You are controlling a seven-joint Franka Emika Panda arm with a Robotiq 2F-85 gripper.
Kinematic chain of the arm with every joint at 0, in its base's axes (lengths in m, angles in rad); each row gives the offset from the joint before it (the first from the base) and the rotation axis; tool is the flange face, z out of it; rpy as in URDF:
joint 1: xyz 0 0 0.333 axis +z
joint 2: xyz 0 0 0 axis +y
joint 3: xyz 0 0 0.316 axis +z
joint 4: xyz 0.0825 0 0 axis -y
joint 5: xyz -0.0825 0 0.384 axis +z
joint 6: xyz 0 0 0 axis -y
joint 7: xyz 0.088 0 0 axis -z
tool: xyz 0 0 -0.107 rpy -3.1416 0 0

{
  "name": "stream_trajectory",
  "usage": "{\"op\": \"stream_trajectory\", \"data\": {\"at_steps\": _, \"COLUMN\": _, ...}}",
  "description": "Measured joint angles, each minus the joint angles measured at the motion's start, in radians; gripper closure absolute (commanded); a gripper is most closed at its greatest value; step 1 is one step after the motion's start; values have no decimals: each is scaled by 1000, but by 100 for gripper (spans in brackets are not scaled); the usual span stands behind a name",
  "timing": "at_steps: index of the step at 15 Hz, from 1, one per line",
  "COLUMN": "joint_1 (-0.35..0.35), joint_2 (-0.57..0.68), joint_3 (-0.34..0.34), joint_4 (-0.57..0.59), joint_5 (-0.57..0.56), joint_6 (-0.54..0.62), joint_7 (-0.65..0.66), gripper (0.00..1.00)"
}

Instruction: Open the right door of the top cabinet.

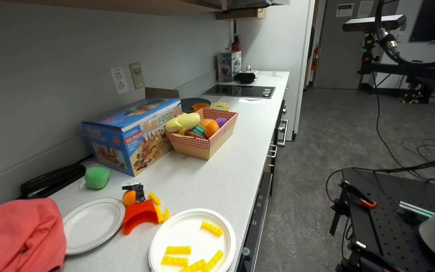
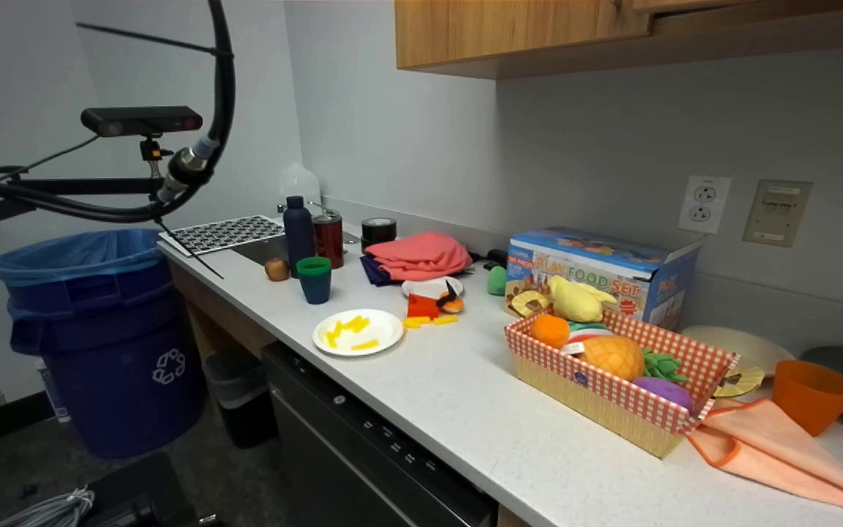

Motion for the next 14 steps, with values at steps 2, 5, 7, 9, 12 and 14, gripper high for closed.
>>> {"op": "stream_trajectory", "data": {"at_steps": 2, "joint_1": -38, "joint_2": -68, "joint_3": -4, "joint_4": -57, "joint_5": 7, "joint_6": -18, "joint_7": 6, "gripper": 0}}
{"op": "stream_trajectory", "data": {"at_steps": 5, "joint_1": -75, "joint_2": -123, "joint_3": -14, "joint_4": -136, "joint_5": 16, "joint_6": 65, "joint_7": 8, "gripper": 0}}
{"op": "stream_trajectory", "data": {"at_steps": 7, "joint_1": -96, "joint_2": -145, "joint_3": -13, "joint_4": -169, "joint_5": 21, "joint_6": 104, "joint_7": 8, "gripper": 0}}
{"op": "stream_trajectory", "data": {"at_steps": 9, "joint_1": -116, "joint_2": -160, "joint_3": -11, "joint_4": -195, "joint_5": 31, "joint_6": 137, "joint_7": 9, "gripper": 0}}
{"op": "stream_trajectory", "data": {"at_steps": 12, "joint_1": -102, "joint_2": -194, "joint_3": -69, "joint_4": -243, "joint_5": 120, "joint_6": 223, "joint_7": -108, "gripper": 0}}
{"op": "stream_trajectory", "data": {"at_steps": 14, "joint_1": -38, "joint_2": -228, "joint_3": -153, "joint_4": -272, "joint_5": 180, "joint_6": 284, "joint_7": -254, "gripper": 0}}
